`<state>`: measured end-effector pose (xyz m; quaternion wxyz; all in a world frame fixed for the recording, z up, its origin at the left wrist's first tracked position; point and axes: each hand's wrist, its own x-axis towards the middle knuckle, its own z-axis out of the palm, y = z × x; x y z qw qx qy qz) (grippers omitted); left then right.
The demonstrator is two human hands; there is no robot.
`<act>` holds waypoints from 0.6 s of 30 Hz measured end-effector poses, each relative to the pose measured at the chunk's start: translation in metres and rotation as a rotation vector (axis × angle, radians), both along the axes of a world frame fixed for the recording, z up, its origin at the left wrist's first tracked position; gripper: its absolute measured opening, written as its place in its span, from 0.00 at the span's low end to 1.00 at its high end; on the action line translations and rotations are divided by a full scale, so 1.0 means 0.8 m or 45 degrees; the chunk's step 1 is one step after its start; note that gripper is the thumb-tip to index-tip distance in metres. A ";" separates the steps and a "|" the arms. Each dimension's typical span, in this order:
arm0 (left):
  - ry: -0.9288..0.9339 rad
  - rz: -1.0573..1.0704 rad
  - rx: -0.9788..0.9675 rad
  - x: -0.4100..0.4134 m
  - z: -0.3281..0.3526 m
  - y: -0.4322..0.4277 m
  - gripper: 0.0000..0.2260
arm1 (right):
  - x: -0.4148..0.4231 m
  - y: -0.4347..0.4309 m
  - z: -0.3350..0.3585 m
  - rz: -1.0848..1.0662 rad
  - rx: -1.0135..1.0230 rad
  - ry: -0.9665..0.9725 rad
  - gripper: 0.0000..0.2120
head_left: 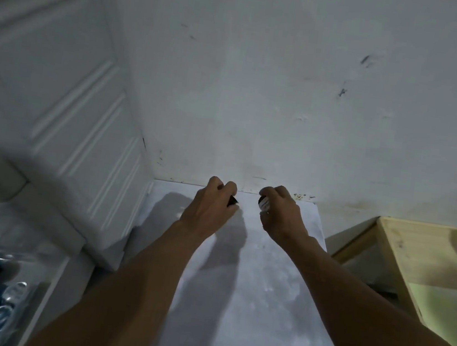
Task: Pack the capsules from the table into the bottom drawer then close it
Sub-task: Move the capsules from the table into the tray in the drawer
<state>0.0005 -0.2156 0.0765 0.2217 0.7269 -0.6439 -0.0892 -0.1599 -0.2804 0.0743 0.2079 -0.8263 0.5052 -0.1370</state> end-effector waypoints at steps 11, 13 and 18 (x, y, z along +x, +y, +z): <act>0.178 0.179 -0.138 -0.048 0.062 0.126 0.19 | -0.041 0.122 0.076 0.042 -0.148 -0.075 0.22; 0.245 0.223 -0.165 -0.055 0.069 0.159 0.19 | -0.048 0.152 0.083 0.071 -0.162 -0.112 0.22; 0.523 0.350 -0.210 -0.067 0.083 0.257 0.20 | -0.052 0.238 0.091 0.134 -0.121 -0.143 0.23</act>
